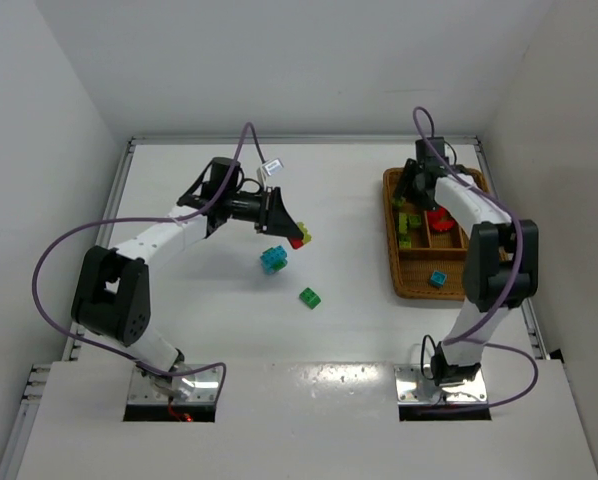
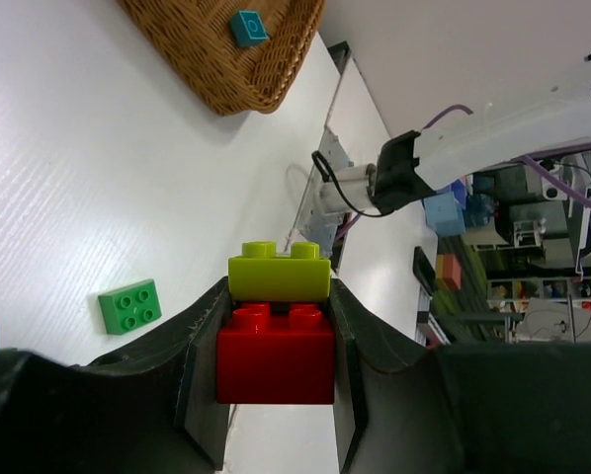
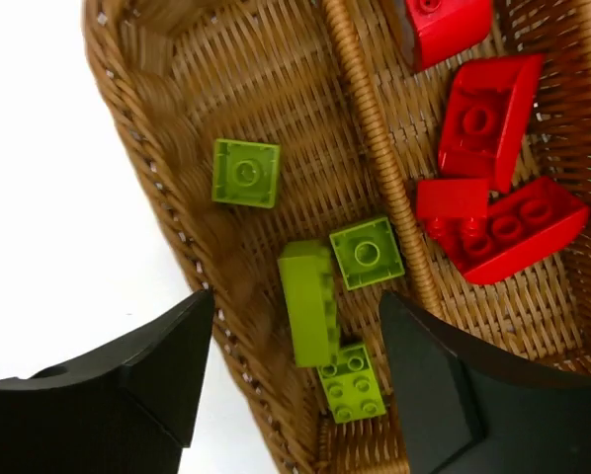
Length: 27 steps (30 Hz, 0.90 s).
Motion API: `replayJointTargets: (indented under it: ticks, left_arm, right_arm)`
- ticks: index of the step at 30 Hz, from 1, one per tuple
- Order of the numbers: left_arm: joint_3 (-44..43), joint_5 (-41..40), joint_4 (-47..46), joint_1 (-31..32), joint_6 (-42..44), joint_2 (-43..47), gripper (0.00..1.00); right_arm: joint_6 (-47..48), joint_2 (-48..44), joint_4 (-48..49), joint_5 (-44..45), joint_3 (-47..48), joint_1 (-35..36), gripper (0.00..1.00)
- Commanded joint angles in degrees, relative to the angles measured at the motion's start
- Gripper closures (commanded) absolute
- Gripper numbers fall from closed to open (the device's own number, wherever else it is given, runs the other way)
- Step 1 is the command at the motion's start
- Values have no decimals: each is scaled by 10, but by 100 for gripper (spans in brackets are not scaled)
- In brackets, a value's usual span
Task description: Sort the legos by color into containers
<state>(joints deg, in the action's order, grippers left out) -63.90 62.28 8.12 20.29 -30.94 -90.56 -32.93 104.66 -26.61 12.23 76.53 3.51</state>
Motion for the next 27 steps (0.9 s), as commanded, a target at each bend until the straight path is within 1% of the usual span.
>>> replayJointTargets:
  ticks: [1,2,3,4,5,6,7,8,9,10,12,13,14,15,18,21,24,25,27]
  left_arm:
    - [-11,19,-9,-6,-2,3,100]
    - [-11,26,-9,-6,3,3,100]
    - [-16,35,-9,-6,4,3,100]
    - [-16,43,-9,-6,11,3,100]
    - [-16,56,-9,-6,18,3,100]
    - [-16,62,-9,-6,18,3,100]
    - [-16,62,-9,-6,25,3,100]
    - [-21,70,-9,-6,32,3,100]
    - [-21,77,-9,-6,32,3,100]
    - [-26,77,-9,-6,37,3,100]
    - [-26,84,-9,-6,37,3,100]
    - [-32,84,-9,-6,42,3,100]
    - [-32,84,-9,-6,42,3,100]
    - [-32,84,-9,-6,42,3,100]
    - [-32,89,-9,-6,47,3,100]
    - [-37,89,-9,-6,47,8,100]
    - [-37,89,-9,-6,47,8,100]
    - [-37,89,-9,-6,47,8,100]
    - [-37,89,-9,-6,47,8,100]
  right_arm:
    - [13,-71,12,-37,7,7,35]
    - [30,-94,28,-79,-8,7,38]
    - [39,-117,75,-132,-29,7,41]
    - [50,-141,101,-196,-68,7,42]
    - [65,-178,124,-334,-84,12,42]
    - [71,-189,142,-398,-96,21,42]
    - [76,-194,155,-455,-103,29,40]
    - [82,-194,150,-534,-104,40,38]
    - [88,-184,142,-567,-104,61,38]
    - [88,-178,136,-632,-104,71,35]
    - [88,-168,142,-695,-109,106,32]
    - [88,-168,150,-703,-109,119,30]
    - [88,-168,155,-711,-109,144,30]
    - [88,-157,155,-718,-109,155,28]
    - [101,-141,146,-726,-86,179,28]
    - [101,-128,140,-743,-86,192,28]
    - [95,-118,156,-762,-81,197,36]
    - [95,-118,156,-773,-81,197,41]
    - [89,-111,161,-779,-81,203,46]
